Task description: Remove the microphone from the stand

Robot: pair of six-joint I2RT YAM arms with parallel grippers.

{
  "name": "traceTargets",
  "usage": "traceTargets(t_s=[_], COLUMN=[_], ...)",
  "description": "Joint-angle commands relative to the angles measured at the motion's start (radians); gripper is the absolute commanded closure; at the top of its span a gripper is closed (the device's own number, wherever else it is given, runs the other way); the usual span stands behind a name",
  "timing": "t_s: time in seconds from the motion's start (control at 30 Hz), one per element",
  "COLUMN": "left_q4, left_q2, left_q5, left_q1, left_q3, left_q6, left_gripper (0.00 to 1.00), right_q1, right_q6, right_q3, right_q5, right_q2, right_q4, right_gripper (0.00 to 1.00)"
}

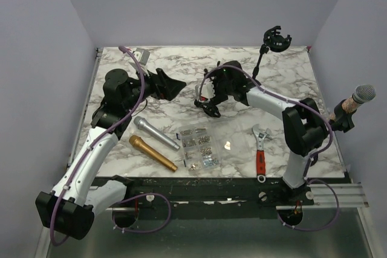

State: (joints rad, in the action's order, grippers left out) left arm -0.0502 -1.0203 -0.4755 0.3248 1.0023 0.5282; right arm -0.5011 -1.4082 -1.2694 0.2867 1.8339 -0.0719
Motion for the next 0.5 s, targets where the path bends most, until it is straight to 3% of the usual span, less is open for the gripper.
traceTargets(t_s=[0.0,0.47], left_q4=[0.044,0.084], left_q2=[-0.005,-0.034], left_q5=[-0.049,-0.095], left_q1=[-0.021,-0.065], left_q3=[-0.016,-0.028], left_q6=[0.025,0.072], left_gripper=[0.06,0.06], right_q1=[-0.023,-0.037], right_q6=[-0.101,-0.232], right_q3=[-0.082,-0.275], right_q5=[0.024,-0.003], right_q2=[0.105,0.335], right_q4=[-0.092,-0.179], right_gripper=[0.07,0.1])
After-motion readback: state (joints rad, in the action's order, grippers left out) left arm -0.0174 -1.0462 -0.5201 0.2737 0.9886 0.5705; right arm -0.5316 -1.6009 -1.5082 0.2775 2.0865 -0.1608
